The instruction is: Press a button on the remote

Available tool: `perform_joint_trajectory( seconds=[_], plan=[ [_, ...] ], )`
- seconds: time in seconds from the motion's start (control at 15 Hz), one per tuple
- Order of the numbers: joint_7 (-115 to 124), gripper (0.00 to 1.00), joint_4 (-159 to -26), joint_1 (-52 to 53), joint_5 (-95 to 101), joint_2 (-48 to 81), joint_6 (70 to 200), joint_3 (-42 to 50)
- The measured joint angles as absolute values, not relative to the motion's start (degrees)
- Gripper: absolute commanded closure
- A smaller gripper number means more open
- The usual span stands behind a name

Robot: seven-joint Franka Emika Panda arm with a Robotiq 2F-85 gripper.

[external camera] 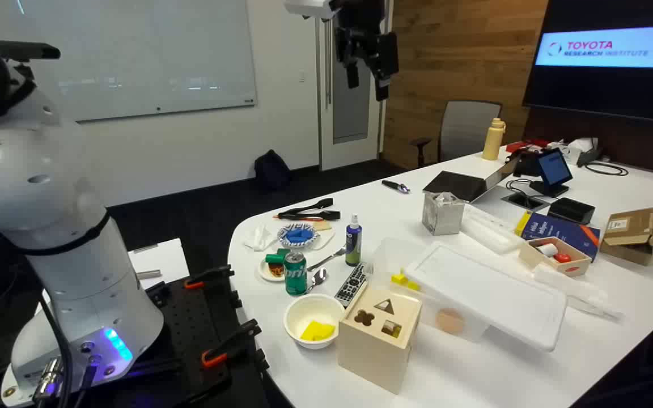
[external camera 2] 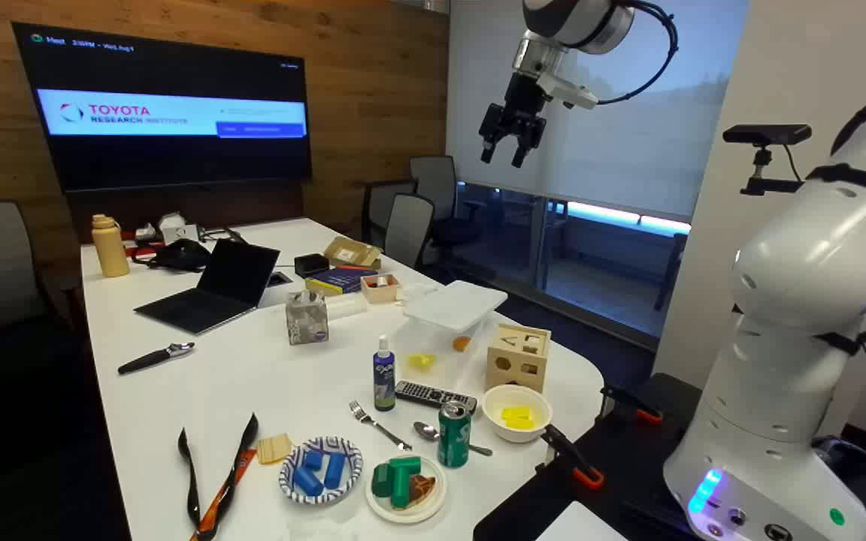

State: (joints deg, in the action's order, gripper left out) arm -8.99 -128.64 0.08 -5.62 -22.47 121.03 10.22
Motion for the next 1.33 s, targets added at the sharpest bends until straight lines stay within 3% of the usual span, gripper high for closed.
perform_joint_trajectory(
  seconds=[0.67, 1.33],
  plan=[
    [-8.4, 0.0, -130.6, -0.2, -5.6, -21.9, 121.9, 9.0],
    [6.7, 0.0, -148.9, 0.0, -5.0, -10.5, 152.1, -1.2]
  ],
)
